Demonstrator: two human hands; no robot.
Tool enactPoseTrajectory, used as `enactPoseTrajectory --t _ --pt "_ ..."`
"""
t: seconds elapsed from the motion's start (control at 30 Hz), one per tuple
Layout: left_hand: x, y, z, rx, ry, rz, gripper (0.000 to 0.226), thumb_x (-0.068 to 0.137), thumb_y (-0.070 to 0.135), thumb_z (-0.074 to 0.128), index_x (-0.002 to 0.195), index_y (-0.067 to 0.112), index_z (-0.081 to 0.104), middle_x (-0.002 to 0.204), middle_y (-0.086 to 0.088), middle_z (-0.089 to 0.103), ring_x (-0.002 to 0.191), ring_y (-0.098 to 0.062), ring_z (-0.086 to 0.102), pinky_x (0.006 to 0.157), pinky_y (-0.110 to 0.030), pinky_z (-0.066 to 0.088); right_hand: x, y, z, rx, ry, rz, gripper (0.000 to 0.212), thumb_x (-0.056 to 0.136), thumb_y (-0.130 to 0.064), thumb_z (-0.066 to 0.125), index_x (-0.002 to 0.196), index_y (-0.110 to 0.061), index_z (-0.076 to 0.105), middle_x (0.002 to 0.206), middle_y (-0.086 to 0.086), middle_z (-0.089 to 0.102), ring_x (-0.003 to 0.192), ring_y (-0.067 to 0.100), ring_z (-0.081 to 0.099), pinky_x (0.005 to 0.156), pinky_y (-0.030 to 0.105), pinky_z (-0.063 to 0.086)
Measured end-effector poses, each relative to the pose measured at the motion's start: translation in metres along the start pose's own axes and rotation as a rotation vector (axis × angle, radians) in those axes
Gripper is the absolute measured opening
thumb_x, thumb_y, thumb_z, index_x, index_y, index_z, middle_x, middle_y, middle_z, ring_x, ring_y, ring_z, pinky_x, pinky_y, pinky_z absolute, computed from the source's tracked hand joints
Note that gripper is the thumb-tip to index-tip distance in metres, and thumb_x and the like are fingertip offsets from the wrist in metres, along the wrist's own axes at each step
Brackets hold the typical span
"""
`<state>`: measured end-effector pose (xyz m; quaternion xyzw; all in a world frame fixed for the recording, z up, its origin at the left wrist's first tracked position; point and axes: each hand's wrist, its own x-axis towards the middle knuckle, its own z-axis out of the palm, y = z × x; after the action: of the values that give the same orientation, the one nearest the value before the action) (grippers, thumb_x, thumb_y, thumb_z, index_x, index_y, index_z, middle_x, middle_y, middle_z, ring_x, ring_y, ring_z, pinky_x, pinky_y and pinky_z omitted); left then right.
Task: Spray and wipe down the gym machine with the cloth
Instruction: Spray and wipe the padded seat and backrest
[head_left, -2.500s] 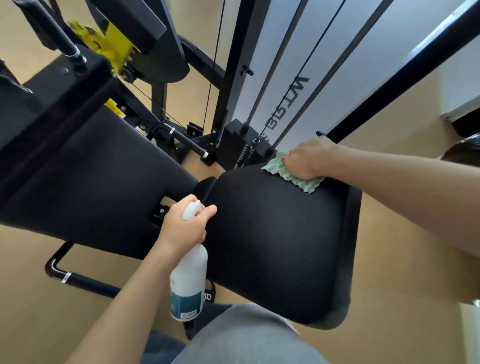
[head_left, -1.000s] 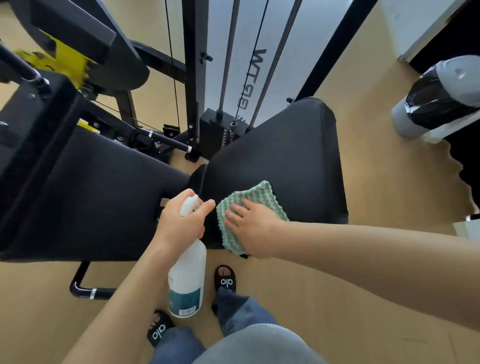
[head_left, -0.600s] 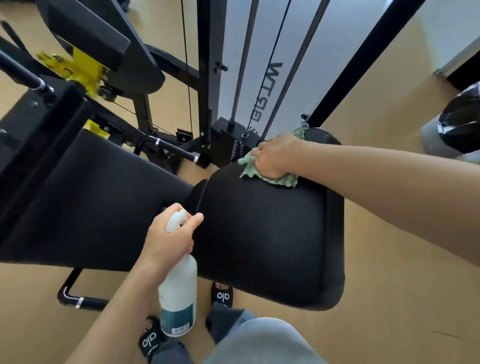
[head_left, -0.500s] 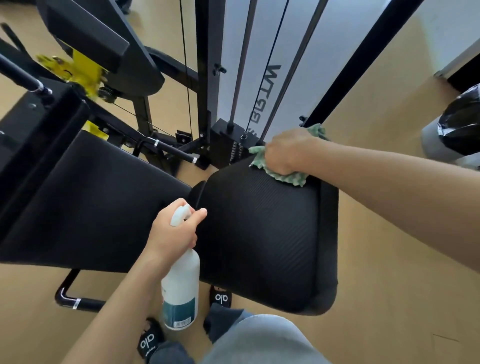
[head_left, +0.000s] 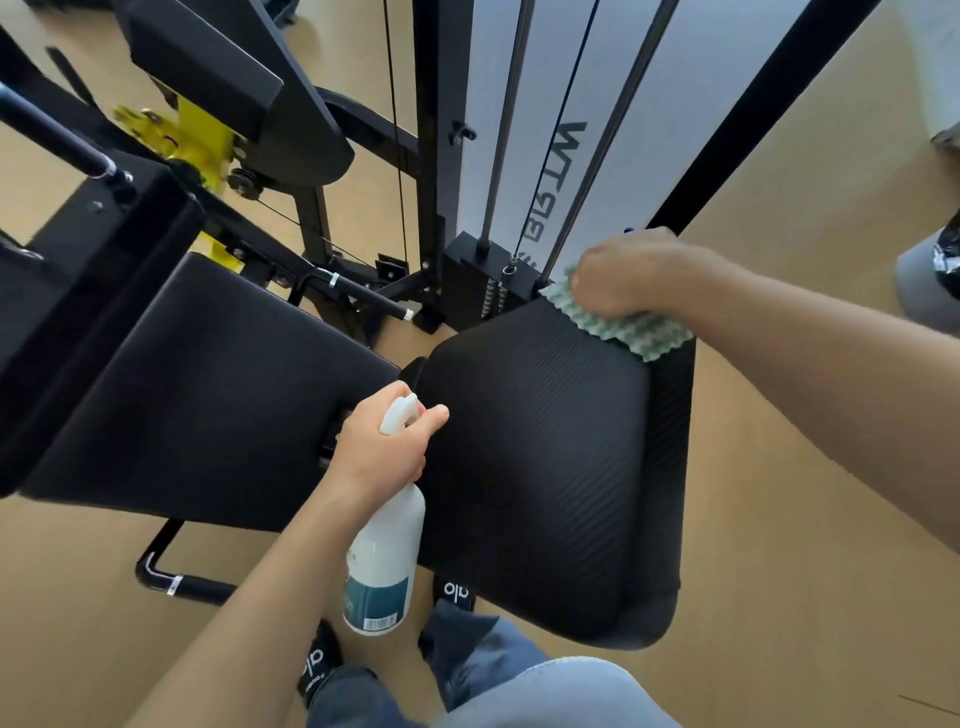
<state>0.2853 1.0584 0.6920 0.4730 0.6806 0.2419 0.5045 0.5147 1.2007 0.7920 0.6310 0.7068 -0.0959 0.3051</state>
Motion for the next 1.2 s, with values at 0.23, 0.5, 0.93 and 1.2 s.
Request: enactPoseTrajectory --t 0.23,0.5,0.93,1.2 --pt "-0.015 -0.04 0.006 -0.059 0.047 -0.079 0.039 0.098 0.031 0.069 0.087 -0.002 0.05 0.069 -0.009 0.051 0.06 -0.019 0.051 0.058 -0.031 0.047 0.045 -0.068 0.025 -0.079 -0.285 -0.236 0.024 0.102 -0.023 0.045 0.113 -0.007 0.059 0.1 0.009 0.061 0.1 0.03 0.057 0.086 0.04 0.046" --pt "-0.05 -0.102 -0.018 -0.202 0.159 -0.188 0.039 0.097 0.03 0.068 0.085 -0.001 0.048 0.064 -0.007 0.049 0.059 -0.023 0.049 0.061 -0.039 0.048 0.035 -0.195 0.135 -0.475 -0.263 -0.573 0.072 0.104 -0.044 0.017 0.158 0.002 0.005 0.166 0.023 0.004 0.154 0.037 0.005 0.125 0.046 0.006" --pt "-0.064 -0.117 -0.063 -0.185 0.194 -0.124 0.038 0.097 0.028 0.068 0.085 -0.002 0.048 0.06 -0.004 0.05 0.06 -0.02 0.048 0.063 -0.038 0.046 -0.049 -0.189 0.143 -0.531 -0.348 -0.873 0.055 0.107 -0.035 0.033 0.157 -0.012 0.029 0.169 0.011 0.005 0.155 0.029 0.001 0.126 0.047 0.004" --pt "-0.054 -0.089 -0.029 -0.087 0.019 -0.025 0.031 0.099 0.026 0.067 0.081 0.009 0.05 0.078 -0.002 0.054 0.069 -0.012 0.053 0.062 -0.023 0.046 -0.046 -0.077 0.05 -0.452 -0.218 -0.312 0.064 0.105 -0.037 0.013 0.161 -0.012 -0.004 0.168 0.004 -0.015 0.155 0.019 -0.013 0.127 0.042 0.0"
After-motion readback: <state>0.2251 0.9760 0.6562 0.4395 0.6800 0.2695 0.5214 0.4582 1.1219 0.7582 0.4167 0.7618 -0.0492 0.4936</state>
